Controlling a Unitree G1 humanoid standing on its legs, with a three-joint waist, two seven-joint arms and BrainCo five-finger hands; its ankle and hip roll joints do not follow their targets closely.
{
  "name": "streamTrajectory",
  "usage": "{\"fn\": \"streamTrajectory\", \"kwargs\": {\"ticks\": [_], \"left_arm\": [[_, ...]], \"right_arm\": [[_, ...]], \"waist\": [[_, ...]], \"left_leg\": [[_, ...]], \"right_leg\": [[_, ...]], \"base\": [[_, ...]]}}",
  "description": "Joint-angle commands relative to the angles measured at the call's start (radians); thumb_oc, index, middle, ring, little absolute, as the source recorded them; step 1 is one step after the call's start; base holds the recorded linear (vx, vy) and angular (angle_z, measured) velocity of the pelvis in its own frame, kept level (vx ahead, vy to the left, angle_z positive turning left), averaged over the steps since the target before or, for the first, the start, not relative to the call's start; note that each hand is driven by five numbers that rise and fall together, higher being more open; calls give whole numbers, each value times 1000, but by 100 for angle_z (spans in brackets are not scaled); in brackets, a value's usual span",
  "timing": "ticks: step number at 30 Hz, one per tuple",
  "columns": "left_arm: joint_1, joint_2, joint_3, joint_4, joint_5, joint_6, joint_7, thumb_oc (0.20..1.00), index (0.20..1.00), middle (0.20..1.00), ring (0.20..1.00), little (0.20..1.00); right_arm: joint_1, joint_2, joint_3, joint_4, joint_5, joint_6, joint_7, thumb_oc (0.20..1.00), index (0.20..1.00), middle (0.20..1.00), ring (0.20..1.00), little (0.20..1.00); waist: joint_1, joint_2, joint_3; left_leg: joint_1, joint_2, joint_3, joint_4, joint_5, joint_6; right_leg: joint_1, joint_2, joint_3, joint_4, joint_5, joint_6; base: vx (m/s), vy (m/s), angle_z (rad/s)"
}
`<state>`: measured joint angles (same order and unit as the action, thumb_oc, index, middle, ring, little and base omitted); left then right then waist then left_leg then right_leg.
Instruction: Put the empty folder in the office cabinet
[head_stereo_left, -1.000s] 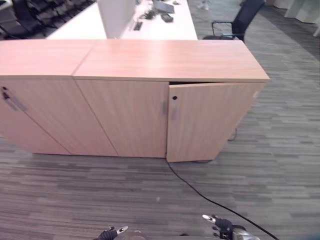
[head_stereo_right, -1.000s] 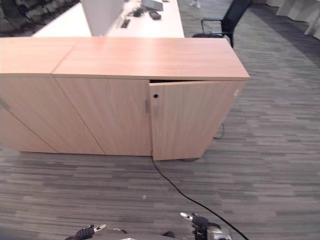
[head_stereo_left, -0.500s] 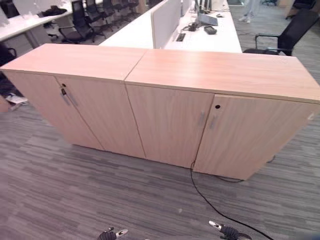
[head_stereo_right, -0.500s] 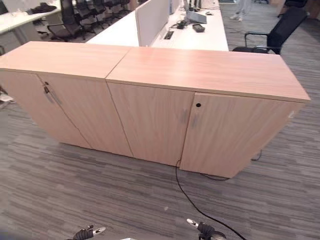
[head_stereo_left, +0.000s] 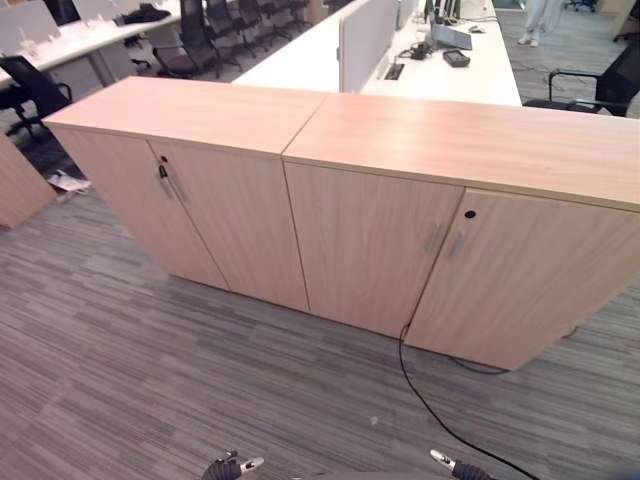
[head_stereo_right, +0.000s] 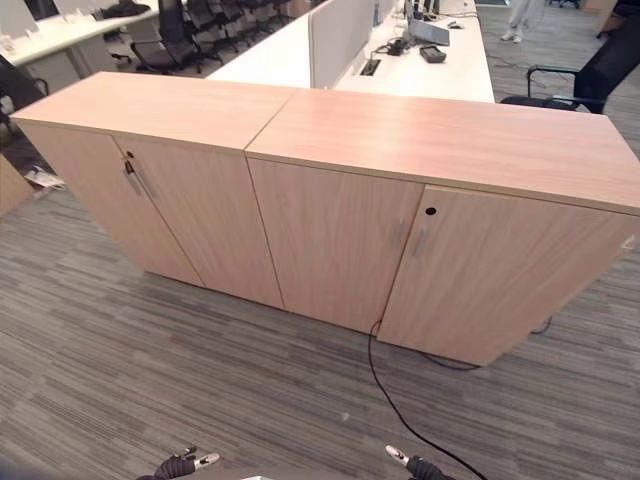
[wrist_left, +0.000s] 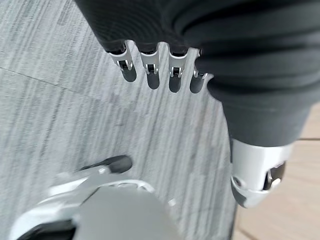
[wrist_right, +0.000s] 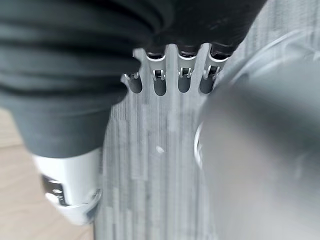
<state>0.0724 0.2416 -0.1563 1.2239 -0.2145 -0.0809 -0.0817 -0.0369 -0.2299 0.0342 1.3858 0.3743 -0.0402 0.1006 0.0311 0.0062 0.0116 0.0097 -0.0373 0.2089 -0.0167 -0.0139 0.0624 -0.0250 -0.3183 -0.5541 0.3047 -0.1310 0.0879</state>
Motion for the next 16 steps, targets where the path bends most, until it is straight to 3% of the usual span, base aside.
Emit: {"fn": "streamTrajectory", "kwargs": {"ticks": [1, 11, 16], "left_arm": [[-21, 6, 29, 32, -73, -17, -18, 1000, 1000, 1000, 1000, 1000], [-1, -18, 47, 56, -107, -13, -36, 1000, 1000, 1000, 1000, 1000], [-5, -27, 45, 62, -116, -10, -39, 1000, 1000, 1000, 1000, 1000]], "right_arm": [[8, 28, -2, 101, 46, 12, 11, 1000, 1000, 1000, 1000, 1000], [-11, 46, 37, 88, 51, 4, 12, 1000, 1000, 1000, 1000, 1000], [-14, 48, 40, 94, 47, 9, 13, 1000, 1000, 1000, 1000, 1000]], "waist": [[11, -32, -24], [16, -53, -57], [16, -55, -59]], "left_leg": [[-48, -24, -33, -71, 39, -45], [-75, 5, -7, -71, 50, -60], [-75, 16, -2, -71, 52, -66]], "right_leg": [[63, 71, -39, -153, 81, 50], [80, 161, 25, -290, 102, 35], [88, 174, 21, -305, 100, 27]], "base": [[4, -111, 43], [4, -59, -4], [17, -40, -7]]}}
